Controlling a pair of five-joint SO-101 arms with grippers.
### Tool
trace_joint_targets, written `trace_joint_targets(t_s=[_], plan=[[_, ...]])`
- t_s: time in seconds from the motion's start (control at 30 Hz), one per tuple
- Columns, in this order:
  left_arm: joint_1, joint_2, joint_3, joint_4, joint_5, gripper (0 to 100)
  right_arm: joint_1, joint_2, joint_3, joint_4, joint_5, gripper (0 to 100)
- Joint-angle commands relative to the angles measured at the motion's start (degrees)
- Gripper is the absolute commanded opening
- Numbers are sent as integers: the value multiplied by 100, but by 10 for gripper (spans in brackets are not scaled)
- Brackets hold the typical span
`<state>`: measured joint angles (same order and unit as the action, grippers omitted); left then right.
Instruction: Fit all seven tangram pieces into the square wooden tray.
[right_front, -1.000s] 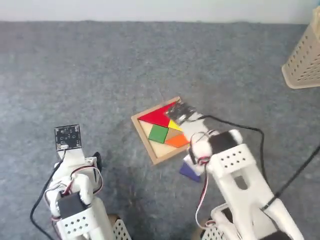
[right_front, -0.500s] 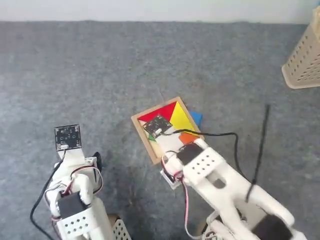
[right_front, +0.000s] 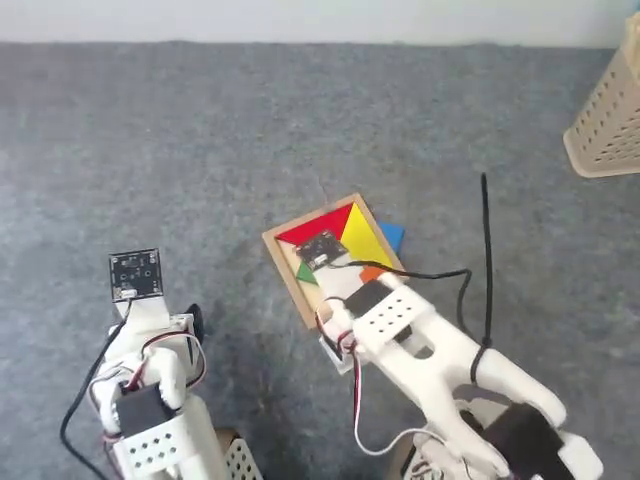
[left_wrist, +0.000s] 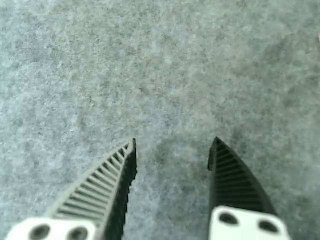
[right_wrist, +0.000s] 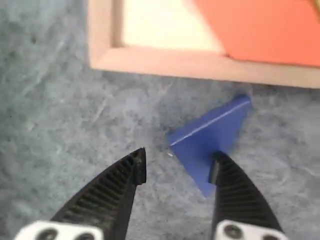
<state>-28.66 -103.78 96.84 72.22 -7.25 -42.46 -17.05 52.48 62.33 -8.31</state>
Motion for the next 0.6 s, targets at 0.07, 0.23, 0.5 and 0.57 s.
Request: trace_joint_targets(t_s=[0.07,0.23,0.5,0.57], plan=[[9,-62,-31,18,53,225,585,119,-9,-277,-26,68],[9,-62,-31,18,53,225,690,119,-9,-321,70,69],[9,-62,-31,18,53,225,1771,-4,-185,-242,79,66],[9,-62,-31,18,53,225,1798,-180,-273,-48,70,66]])
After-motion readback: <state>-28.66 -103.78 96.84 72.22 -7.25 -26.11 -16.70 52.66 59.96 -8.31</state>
